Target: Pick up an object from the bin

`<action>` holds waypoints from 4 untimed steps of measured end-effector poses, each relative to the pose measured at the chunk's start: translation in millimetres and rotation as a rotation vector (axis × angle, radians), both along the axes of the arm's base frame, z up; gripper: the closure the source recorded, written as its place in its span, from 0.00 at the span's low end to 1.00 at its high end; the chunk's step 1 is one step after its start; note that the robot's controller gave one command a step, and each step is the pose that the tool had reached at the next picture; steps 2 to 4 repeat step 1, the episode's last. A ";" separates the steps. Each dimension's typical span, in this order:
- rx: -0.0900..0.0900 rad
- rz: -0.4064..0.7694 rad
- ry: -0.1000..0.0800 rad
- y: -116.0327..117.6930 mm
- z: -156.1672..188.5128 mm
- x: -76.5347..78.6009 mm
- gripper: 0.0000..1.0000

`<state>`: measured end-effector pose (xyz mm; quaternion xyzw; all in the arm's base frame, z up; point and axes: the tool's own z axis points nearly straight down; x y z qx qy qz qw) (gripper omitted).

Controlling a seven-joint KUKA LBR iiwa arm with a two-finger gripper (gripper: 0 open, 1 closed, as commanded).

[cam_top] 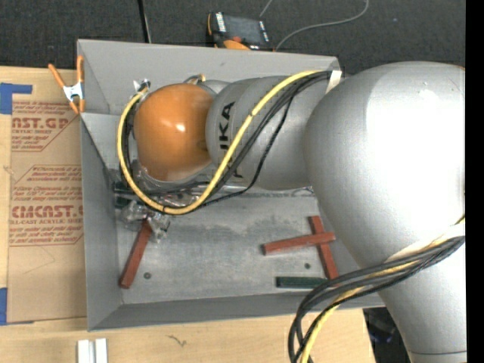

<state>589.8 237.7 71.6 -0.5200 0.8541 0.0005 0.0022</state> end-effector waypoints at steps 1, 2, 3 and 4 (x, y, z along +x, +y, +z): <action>0.002 0.049 -0.007 6.4 159.0 3.8 1.00; 0.002 0.049 -0.007 6.4 159.0 3.8 1.00; 0.002 0.049 -0.007 6.4 159.0 3.8 1.00; 0.002 0.049 -0.007 6.4 159.0 3.8 1.00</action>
Offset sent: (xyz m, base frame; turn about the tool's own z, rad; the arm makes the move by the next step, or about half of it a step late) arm 0.0022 0.0042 0.1533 -0.0496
